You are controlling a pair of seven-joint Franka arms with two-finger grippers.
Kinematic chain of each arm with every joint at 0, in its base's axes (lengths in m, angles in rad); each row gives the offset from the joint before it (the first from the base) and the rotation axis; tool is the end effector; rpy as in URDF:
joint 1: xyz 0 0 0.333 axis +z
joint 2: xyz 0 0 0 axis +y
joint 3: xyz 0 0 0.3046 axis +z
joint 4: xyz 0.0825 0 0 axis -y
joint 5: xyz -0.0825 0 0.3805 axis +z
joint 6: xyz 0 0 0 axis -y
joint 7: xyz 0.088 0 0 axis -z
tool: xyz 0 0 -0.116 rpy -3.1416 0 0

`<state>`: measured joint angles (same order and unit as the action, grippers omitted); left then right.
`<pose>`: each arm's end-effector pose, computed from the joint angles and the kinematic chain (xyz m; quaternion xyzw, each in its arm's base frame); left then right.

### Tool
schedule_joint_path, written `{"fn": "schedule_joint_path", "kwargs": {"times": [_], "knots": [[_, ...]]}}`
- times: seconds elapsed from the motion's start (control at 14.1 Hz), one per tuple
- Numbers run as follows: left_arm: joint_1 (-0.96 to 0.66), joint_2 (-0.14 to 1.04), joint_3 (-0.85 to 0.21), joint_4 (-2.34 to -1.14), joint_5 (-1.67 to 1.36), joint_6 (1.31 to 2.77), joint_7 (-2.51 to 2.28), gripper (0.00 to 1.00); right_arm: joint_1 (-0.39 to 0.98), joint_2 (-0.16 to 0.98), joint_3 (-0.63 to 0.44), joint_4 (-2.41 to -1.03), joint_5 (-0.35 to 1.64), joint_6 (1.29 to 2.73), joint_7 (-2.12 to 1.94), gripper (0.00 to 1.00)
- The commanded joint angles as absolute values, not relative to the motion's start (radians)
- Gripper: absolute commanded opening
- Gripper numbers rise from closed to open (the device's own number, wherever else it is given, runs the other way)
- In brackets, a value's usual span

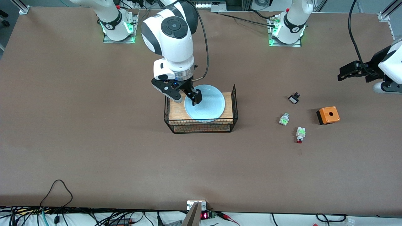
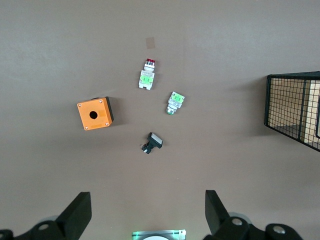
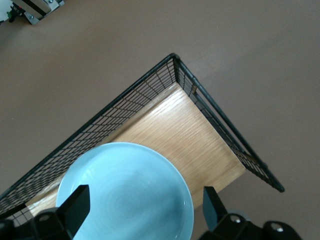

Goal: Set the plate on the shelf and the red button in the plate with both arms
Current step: 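Open the right gripper and withdraw it while the left gripper reaches out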

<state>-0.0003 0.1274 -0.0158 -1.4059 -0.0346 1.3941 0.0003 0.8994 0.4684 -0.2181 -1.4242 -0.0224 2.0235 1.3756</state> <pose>0.5686 -0.0130 0.5944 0.9974 -0.0100 -0.0697 0.0177 0.5282 0.4590 0.4284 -0.9427 0.3209 -0.0864 0.0303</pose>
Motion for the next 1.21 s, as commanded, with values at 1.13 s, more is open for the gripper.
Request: {"fn": "schedule_joint_path", "kwargs": {"times": [1.13], "knots": [[-0.061,0.184,-0.021,-1.407,-0.014,1.397,0.009,1.0,0.81,0.445,-0.509,-1.25,0.094,1.712,0.538,1.0]]}}
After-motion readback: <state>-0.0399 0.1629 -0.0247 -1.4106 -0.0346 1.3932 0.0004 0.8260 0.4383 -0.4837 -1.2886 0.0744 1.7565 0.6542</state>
